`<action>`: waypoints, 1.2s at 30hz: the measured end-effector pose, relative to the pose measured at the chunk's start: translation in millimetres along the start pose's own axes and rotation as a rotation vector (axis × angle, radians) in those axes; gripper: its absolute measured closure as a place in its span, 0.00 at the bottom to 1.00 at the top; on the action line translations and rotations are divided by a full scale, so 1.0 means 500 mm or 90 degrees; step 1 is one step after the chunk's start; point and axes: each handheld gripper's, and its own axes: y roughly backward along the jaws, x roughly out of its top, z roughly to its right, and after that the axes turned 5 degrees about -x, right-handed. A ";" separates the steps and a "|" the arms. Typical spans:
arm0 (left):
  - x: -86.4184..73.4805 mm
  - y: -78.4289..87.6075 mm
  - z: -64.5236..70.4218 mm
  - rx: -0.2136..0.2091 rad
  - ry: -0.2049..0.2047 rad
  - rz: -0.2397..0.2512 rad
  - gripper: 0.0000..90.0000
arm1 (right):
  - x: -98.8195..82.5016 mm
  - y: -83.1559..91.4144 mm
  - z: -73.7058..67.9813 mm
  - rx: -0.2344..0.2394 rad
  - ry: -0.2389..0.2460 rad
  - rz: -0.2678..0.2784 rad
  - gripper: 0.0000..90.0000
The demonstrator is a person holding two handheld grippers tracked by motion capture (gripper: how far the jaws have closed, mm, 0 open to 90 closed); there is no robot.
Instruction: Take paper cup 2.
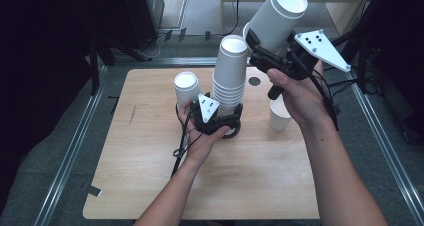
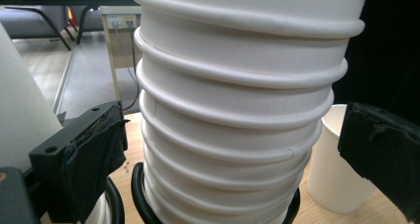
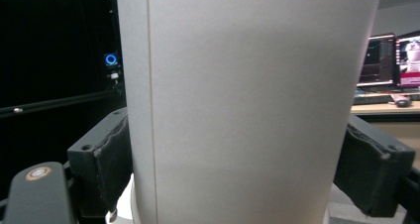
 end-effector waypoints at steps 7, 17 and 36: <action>0.000 0.012 -0.003 -0.003 -0.003 -0.001 0.00 | -0.009 0.016 0.033 -0.024 -0.004 0.001 0.15; -0.008 0.029 -0.002 -0.008 -0.011 -0.006 0.00 | -0.035 0.042 0.063 -0.051 0.020 -0.005 0.15; -0.016 0.094 -0.009 -0.062 -0.006 -0.012 0.00 | -0.126 0.092 0.079 -0.071 0.064 -0.033 0.15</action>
